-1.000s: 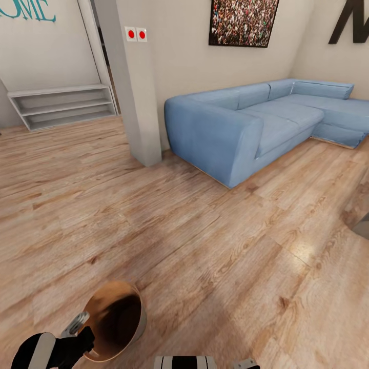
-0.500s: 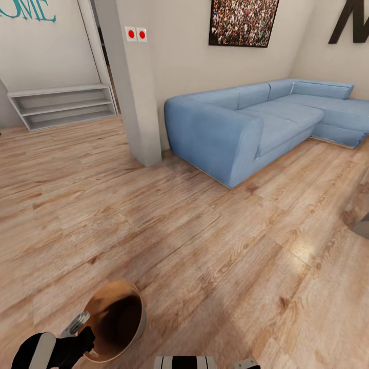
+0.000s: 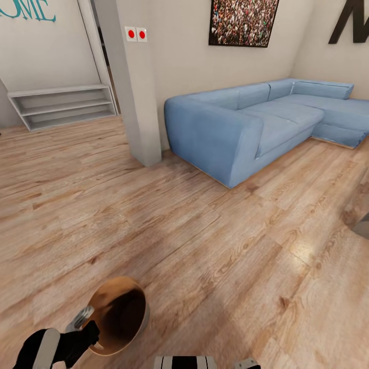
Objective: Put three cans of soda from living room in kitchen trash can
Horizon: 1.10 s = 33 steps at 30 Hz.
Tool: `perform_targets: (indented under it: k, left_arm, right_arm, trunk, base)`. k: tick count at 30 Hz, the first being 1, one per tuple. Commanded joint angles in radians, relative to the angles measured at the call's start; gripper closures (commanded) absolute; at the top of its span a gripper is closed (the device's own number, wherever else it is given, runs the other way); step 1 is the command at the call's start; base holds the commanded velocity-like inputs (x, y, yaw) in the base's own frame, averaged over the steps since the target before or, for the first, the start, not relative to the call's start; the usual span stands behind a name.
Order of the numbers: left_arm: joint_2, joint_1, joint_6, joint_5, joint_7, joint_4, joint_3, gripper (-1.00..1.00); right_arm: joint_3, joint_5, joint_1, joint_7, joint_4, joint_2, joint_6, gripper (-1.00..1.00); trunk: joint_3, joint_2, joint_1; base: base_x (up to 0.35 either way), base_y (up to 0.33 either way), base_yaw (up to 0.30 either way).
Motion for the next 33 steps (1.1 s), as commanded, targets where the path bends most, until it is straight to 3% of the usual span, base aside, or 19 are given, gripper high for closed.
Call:
perform_targets:
  k: [1,6,16,18,20,25,33]
  left_arm:
    - [-0.002,0.000,-0.001,0.020,0.004,-0.004,-0.001,1.00]
    - [-0.012,0.001,0.002,0.020,0.005,-0.032,-0.004,1.00]
    - [-0.080,0.015,0.023,0.020,0.005,-0.209,-0.020,1.00]
    - [-0.092,0.018,0.025,0.019,0.005,-0.237,-0.020,1.00]
    - [-0.110,0.022,0.026,0.019,0.005,-0.274,-0.021,1.00]
    - [-0.117,0.032,0.027,0.019,0.005,-0.294,-0.029,1.00]
    - [-0.118,0.039,0.027,0.020,0.007,-0.298,-0.038,1.00]
  right_arm:
    - [0.000,0.000,0.000,0.000,0.000,0.000,0.000,-1.00]
    - [0.000,0.000,0.000,0.000,-0.001,-0.002,0.001,-1.00]
    - [-0.004,-0.003,-0.001,0.000,-0.004,-0.007,0.004,-1.00]
    - [-0.008,-0.007,-0.002,0.000,-0.005,-0.009,0.023,-1.00]
    - [-0.014,-0.012,-0.002,-0.001,-0.040,-0.019,0.119,-1.00]
    - [-0.015,-0.018,-0.001,-0.001,-0.181,-0.058,0.214,-1.00]
    - [-0.019,-0.020,0.000,0.001,-0.244,-0.070,0.248,-1.00]
  trunk:
    - [0.000,0.000,0.000]
    - [0.000,0.000,0.000]
    - [0.000,0.000,0.000]
    - [0.000,0.000,0.000]
    - [0.000,0.000,0.000]
    - [0.002,0.000,0.000]
    - [0.007,0.000,0.000]
  base:
    - [0.000,0.000,0.000]
    - [0.000,0.000,0.000]
    - [0.000,0.000,0.000]
    - [0.000,0.000,0.000]
    - [0.000,0.000,-0.027]
    - [0.000,0.000,-0.189]
    - [0.000,0.000,-0.273]
